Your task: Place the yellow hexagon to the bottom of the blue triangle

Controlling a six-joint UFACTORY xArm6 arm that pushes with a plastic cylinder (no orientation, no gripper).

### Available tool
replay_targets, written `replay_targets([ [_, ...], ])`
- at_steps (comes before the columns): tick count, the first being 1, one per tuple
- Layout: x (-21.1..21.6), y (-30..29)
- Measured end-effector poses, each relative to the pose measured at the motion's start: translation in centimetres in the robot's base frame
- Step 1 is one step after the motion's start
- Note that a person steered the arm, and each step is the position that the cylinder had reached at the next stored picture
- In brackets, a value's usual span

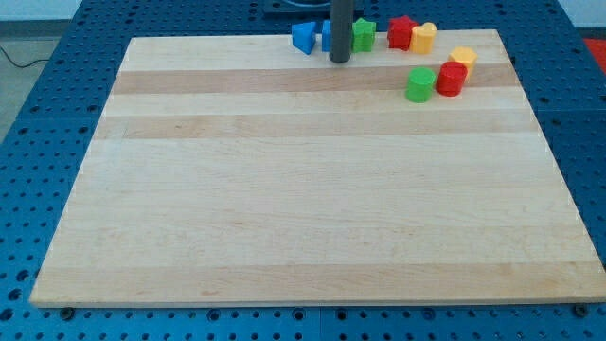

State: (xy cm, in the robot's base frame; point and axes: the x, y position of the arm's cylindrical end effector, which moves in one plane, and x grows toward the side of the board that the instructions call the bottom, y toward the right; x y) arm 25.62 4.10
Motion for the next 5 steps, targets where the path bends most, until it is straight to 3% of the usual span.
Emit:
replay_targets([
  [2,-0.8,6.7],
  [5,-0.4,22.5],
])
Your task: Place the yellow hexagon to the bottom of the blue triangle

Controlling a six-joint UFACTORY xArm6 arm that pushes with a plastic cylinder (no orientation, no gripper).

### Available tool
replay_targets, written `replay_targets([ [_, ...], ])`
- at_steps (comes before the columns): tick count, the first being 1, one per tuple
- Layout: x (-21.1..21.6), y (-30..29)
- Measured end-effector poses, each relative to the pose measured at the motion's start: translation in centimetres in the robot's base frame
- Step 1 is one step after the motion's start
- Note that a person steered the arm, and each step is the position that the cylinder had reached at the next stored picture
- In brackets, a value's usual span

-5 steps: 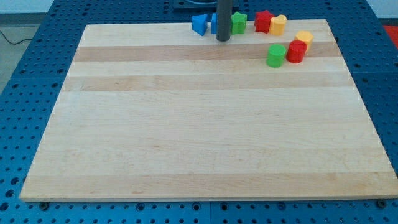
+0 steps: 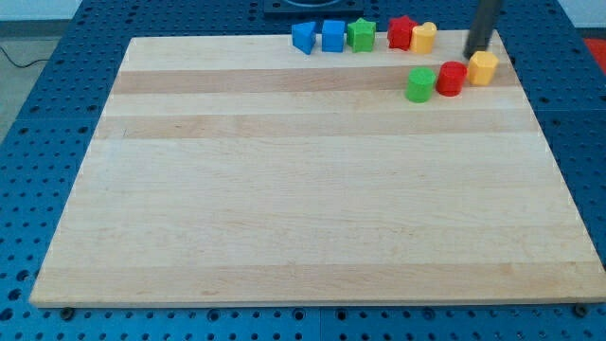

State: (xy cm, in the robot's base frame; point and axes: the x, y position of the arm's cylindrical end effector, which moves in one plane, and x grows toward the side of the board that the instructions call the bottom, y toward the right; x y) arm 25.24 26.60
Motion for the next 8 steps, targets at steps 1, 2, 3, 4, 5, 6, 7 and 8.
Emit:
replay_targets([
  [1,0.0,4.8],
  [2,1.9,6.1],
  [3,3.9,2.4],
  [4,4.0,-5.6],
  [5,3.9,-15.0],
  [6,4.0,-20.5],
  [7,4.0,-19.1],
  [8,4.0,-16.3],
])
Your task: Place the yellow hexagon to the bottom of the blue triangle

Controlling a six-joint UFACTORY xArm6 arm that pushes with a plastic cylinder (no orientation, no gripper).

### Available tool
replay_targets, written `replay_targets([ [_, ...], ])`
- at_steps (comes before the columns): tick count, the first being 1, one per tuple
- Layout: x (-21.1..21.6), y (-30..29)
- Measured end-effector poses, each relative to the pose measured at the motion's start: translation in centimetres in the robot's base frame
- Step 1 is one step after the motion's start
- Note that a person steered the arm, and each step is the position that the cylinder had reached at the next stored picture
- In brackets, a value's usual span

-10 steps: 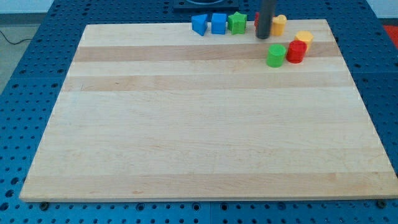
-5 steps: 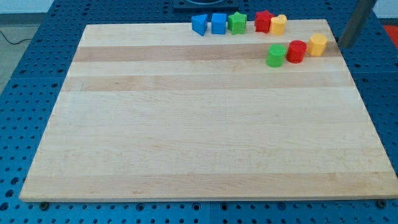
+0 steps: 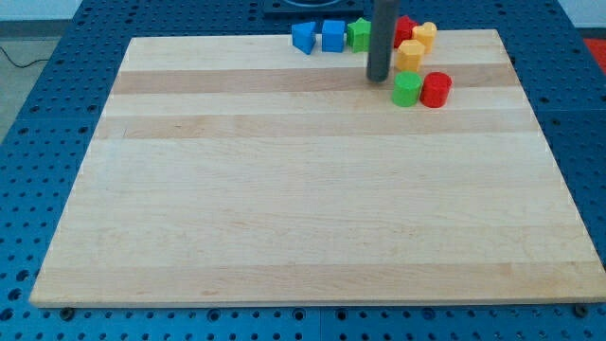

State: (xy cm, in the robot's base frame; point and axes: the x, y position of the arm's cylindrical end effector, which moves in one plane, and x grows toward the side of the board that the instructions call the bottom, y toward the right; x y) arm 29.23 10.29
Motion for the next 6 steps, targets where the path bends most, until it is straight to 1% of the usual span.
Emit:
replay_targets([
  [2,0.0,6.4],
  [3,-2.0,8.5],
  [4,-3.8,7.3],
  [5,-3.5,0.6],
  [6,-1.9,-8.2],
])
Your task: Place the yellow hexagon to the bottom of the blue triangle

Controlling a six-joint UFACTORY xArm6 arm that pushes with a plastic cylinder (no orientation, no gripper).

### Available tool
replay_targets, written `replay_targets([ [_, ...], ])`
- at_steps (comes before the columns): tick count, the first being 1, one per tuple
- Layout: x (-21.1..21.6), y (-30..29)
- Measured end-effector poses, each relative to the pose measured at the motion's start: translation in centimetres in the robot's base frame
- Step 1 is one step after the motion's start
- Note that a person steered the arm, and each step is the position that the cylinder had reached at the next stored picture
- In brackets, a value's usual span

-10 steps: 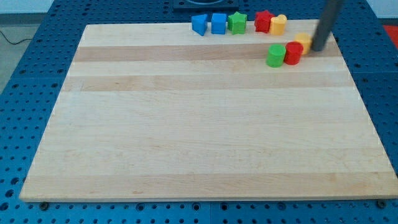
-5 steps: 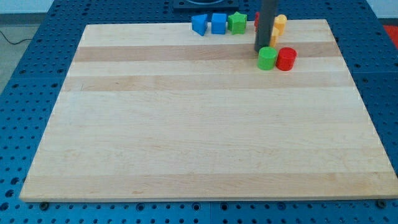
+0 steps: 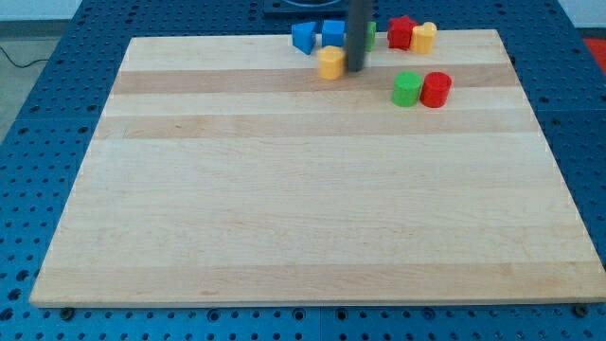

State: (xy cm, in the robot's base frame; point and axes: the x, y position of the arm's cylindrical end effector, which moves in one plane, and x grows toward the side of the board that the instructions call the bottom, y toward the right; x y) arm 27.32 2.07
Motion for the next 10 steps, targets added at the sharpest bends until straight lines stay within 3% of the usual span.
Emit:
replay_targets([
  [1,0.1,-10.0],
  [2,0.3,-12.0],
  [5,-1.6,-12.2],
  [6,-0.3,-13.0],
  [7,1.2,-17.5],
  [8,-1.4,-18.5],
  [10,-5.4,-14.0],
])
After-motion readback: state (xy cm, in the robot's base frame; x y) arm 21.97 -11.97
